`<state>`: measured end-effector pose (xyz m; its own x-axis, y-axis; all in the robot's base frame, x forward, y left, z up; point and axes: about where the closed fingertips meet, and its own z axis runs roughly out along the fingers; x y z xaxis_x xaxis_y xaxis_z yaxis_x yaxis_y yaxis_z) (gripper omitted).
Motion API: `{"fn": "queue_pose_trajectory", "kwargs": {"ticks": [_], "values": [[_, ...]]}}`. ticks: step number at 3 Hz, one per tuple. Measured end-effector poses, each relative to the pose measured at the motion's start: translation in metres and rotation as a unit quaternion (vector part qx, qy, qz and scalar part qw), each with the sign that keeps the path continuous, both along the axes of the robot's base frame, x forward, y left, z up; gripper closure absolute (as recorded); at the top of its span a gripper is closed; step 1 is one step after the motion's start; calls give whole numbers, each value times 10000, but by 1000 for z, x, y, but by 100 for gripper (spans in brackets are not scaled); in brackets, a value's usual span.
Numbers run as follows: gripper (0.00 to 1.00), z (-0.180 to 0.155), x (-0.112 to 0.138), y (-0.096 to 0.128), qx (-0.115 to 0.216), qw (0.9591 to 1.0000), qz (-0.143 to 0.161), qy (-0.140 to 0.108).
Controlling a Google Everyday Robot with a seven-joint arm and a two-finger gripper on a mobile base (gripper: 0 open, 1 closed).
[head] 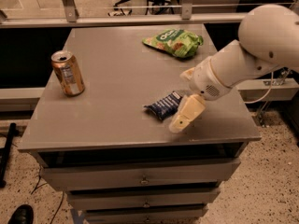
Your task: Move rxbar blueberry near orange can
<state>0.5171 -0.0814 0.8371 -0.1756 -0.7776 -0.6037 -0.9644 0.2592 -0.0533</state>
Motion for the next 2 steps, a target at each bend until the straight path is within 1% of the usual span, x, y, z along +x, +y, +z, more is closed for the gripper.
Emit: {"fn": "queue_pose_trajectory", "kwargs": {"ticks": [1,2], "values": [[19,-12,11,6,42,9999,-132,93],[42,-18,16,7,63,9994,-274,186]]}}
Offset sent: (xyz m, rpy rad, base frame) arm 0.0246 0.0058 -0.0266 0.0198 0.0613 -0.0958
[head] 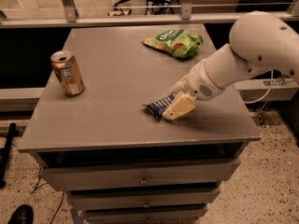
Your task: Move rxbar blueberry near orange can
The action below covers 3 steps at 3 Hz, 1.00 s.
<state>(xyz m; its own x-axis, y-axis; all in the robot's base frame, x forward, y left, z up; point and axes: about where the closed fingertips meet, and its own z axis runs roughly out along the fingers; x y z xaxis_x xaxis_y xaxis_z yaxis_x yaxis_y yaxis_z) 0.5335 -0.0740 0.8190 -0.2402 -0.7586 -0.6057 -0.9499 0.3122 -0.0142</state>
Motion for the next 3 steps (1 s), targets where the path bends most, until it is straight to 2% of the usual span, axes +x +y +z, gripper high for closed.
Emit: {"fn": "queue_pose_trajectory", "kwargs": {"ticks": [1,2,3], "values": [[66,1,2,-2,2,9999,-131,61],[89,14,6,-9,-24,9997,-253,-4],[100,37,10,-24,-102,9991,-365,-163]]}}
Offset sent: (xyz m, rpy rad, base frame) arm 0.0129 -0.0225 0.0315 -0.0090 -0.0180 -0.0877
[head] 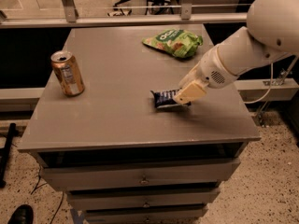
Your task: Move rxbar blueberry near orange can
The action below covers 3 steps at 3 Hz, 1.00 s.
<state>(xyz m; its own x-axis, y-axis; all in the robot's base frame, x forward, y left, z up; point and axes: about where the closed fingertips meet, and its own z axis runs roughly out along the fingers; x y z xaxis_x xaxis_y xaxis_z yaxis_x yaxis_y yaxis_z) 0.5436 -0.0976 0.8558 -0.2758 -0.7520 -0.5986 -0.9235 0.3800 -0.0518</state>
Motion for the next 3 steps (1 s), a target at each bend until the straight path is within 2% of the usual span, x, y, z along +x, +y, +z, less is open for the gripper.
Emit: {"fn": "queue_pose_trajectory", "kwargs": {"ticks": [1,2,3], "values": [[100,26,6,-18,-105,9996,-123,-221],[100,37,6,-30,-153,9992,-236,-298],[100,41,7,-33,-74,9989,-327,-338]]}}
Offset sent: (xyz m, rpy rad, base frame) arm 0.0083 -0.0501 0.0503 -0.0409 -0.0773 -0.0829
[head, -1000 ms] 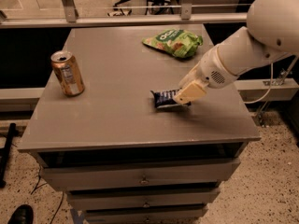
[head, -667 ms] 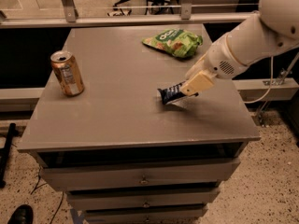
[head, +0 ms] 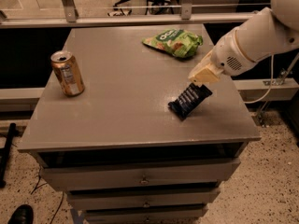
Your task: Move rxbar blueberry near orange can
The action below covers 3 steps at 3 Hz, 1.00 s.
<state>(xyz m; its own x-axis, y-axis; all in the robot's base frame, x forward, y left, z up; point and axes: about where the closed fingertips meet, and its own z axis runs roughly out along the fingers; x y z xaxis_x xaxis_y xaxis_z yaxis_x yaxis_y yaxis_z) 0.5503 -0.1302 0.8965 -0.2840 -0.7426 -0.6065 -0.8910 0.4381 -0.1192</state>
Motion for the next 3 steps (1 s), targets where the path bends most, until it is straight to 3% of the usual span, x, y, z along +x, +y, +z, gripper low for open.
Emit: {"fn": "queue_pose_trajectory", "kwargs": {"ticks": [2,3], "values": [[100,-1,3,20,367,9993,-53,-24],[100,-8,6,58,661,9977,109,33]]}}
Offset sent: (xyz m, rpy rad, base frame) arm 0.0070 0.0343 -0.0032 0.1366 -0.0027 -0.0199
